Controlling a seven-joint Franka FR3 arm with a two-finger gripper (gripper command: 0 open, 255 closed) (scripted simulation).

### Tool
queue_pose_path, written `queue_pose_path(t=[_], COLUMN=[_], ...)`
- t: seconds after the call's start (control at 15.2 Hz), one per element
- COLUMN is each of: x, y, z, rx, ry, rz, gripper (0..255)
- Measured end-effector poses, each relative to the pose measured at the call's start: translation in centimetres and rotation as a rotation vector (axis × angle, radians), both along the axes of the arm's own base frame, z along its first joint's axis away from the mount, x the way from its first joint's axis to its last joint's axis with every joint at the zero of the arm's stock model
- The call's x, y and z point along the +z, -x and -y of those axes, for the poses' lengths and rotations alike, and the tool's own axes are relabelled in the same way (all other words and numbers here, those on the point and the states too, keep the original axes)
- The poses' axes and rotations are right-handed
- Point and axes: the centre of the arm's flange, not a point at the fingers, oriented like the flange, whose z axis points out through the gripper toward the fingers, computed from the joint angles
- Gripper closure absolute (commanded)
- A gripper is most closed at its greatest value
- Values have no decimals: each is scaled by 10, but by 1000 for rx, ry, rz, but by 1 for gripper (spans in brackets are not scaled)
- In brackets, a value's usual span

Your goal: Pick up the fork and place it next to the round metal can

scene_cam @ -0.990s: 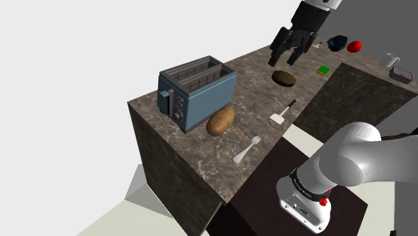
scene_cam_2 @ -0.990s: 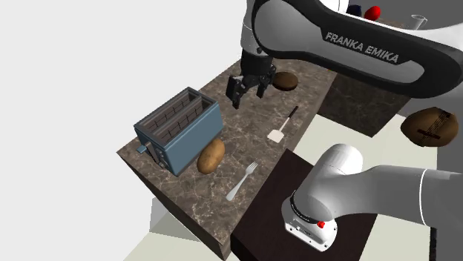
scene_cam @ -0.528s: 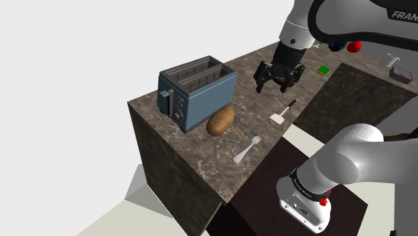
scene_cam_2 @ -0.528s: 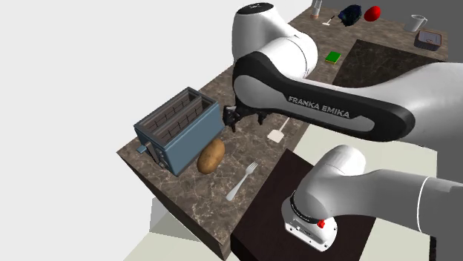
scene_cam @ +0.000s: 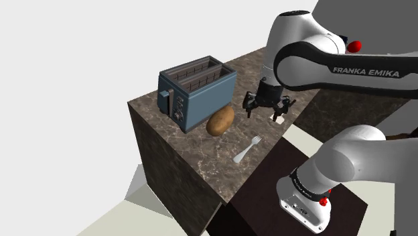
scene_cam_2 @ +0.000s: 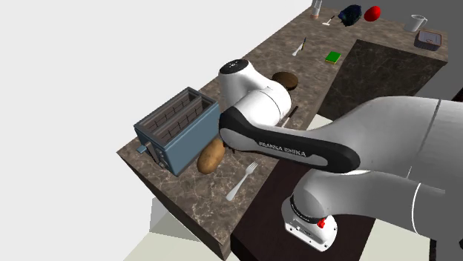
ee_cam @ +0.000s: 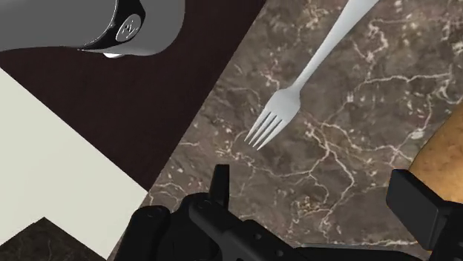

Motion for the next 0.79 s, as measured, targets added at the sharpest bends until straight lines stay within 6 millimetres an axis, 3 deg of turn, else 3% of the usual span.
queue_pose_path(t=[0.33,0.79], x=[-59,-100], y=[2,8], z=[-13,-10], rx=[-226,-265], ry=[56,65], rz=[-56,-64], gripper=[0,0])
